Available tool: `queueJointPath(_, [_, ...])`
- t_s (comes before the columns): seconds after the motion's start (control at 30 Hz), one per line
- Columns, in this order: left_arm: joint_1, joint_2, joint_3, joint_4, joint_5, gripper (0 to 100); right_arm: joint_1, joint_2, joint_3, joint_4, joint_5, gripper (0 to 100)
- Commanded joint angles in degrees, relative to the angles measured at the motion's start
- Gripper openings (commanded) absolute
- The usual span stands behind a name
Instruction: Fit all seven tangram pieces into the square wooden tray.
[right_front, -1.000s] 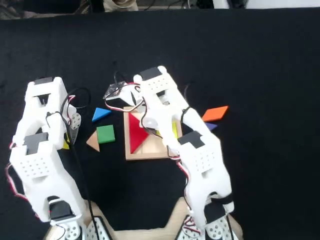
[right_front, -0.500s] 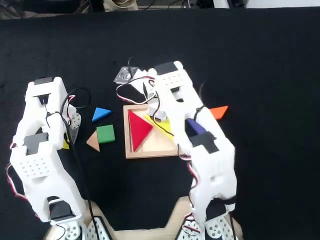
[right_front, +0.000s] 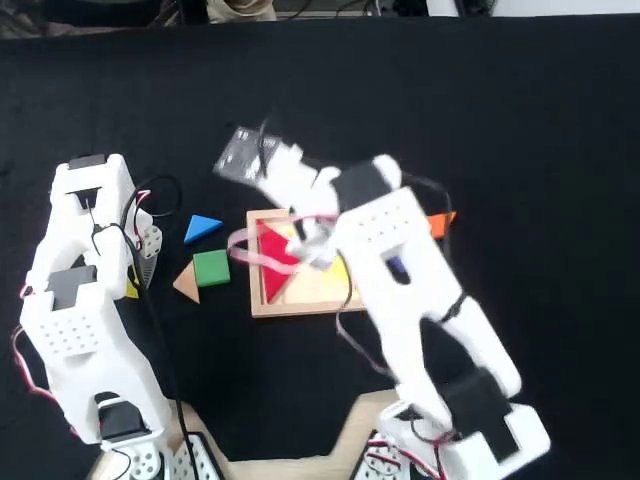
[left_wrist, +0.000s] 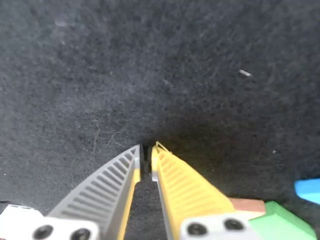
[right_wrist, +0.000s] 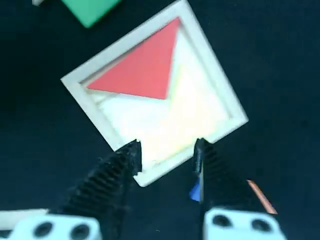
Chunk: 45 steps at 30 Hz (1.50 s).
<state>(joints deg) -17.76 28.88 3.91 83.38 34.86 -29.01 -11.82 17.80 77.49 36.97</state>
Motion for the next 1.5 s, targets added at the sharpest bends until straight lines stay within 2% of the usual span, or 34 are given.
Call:
queueJointPath(0.0, [1.8,0.2,-1.4,-0.2,0.2,6,-1.7,-3.0,7.6,-7.2,4.8,18.1])
queueJointPath(0.13, [1.8,0.2,-1.4,-0.2,0.2,6,0.2,0.9,10.7,-12.7,2.6,18.4])
queueJointPath(0.3, [1.8,0.2,-1.4,-0.2,0.4,6,4.5,11.3,3.6,-13.2,1.3,19.4])
queueJointPath(0.53, [1.8,0.2,-1.4,-0.3,0.4,6,4.7,22.8,-3.0,-12.2,9.2,40.0])
queueJointPath(0.83, [1.8,0.2,-1.6,-0.9,0.2,6,4.9,23.6,-9.1,-10.5,9.9,31.5])
queueJointPath(1.47, [1.8,0.2,-1.5,-0.9,0.2,6,4.7,33.3,-13.1,-11.2,10.1,31.0])
